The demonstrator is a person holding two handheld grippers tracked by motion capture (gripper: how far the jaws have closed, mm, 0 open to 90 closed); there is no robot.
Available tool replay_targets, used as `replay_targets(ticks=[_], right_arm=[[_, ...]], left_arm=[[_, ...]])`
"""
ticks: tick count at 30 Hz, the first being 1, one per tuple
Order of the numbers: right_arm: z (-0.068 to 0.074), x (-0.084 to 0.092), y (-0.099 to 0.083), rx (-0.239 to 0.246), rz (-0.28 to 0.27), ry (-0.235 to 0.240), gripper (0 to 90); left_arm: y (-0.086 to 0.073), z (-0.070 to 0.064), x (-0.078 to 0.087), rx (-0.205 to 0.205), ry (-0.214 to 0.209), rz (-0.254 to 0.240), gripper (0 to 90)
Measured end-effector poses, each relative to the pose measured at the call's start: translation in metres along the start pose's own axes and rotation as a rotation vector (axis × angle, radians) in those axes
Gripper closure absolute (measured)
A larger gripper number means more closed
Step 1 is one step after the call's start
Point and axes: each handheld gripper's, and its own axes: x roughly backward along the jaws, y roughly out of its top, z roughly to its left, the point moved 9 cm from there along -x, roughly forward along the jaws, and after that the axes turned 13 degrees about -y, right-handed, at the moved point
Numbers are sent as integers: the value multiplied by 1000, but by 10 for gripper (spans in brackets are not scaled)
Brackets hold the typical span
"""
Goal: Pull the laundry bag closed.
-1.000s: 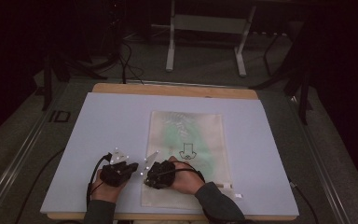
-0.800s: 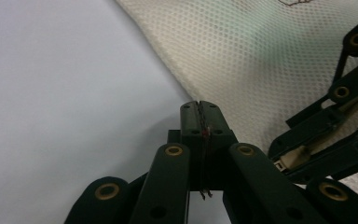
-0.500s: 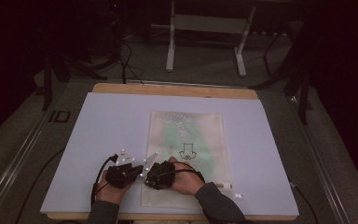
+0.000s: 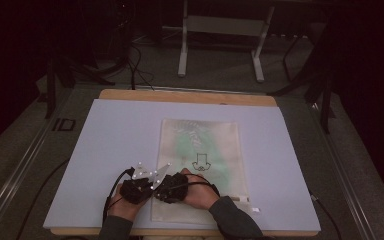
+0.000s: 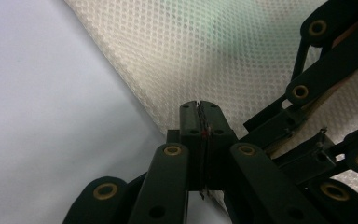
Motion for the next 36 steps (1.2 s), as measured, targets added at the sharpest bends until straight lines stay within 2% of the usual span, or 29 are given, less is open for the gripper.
replay_targets(ticks=[2,8,10,11,12,14,17,21,27,36], right_arm=[[0,0,0,6,-7,0,815],[1,1,-1,-2,1,-3,818],[0,1,-1,-1,0,-2,819],[3,3,-3,-27,20,11,819],[2,3,-3,-23,18,11,820],[-1,1,-2,-2,-12,5,820],[-1,3,-4,-12,-2,5,822],[-3,3,-6,-19,-17,6,822],[-4,5,-8,-23,-12,4,823],[-6,9,-14,-4,9,3,823]], left_arm=[[-1,0,0,1,-1,4,884],[-1,1,-1,45,-16,-3,894],[-1,1,-1,26,-5,23,895],[-1,1,-2,32,0,18,895],[-2,1,0,16,1,40,896],[-1,0,-2,27,5,23,896],[0,2,-2,66,-23,-4,897],[0,1,-2,48,-5,15,897],[0,1,-3,50,0,14,898],[0,1,-3,49,-4,15,898]])
